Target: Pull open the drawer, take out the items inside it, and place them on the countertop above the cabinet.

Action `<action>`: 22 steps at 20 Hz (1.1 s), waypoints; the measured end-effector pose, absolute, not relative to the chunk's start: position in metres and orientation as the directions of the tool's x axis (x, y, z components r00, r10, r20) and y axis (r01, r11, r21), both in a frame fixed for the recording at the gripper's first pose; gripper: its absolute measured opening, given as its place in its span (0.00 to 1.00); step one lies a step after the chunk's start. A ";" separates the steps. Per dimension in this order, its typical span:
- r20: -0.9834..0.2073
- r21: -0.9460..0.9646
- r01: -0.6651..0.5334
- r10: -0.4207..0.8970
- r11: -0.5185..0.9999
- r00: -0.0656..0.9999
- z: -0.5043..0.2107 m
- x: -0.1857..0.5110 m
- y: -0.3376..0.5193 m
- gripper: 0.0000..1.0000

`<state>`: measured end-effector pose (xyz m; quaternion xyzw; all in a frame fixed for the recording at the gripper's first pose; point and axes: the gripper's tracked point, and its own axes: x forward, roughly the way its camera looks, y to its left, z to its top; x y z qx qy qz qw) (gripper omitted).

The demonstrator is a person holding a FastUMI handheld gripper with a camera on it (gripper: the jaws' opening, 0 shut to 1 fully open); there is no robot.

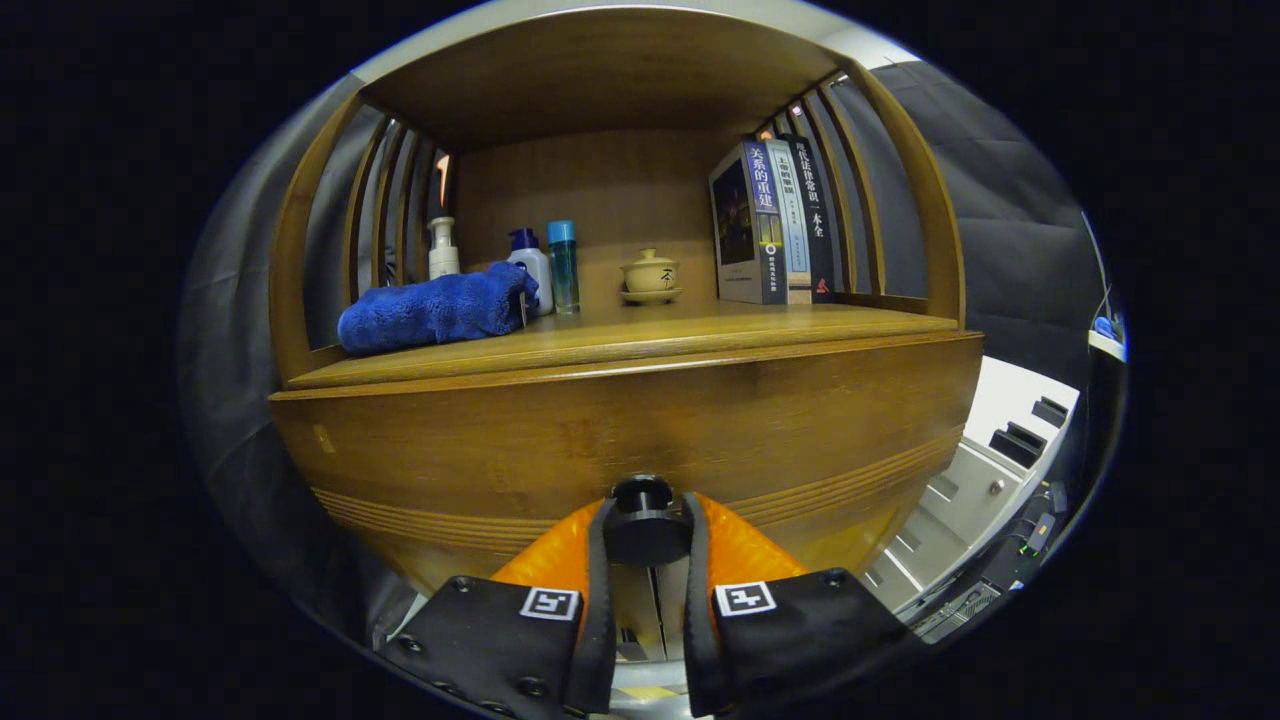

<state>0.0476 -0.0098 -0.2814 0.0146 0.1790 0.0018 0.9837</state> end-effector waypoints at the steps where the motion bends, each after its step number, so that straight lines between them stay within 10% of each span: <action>1: -0.350 0.022 -0.001 0.009 1.000 0.937 -0.281 0.041 -0.011 0.36; 22: -0.366 -0.006 0.011 -0.012 1.000 0.931 -0.271 -0.090 -0.016 0.29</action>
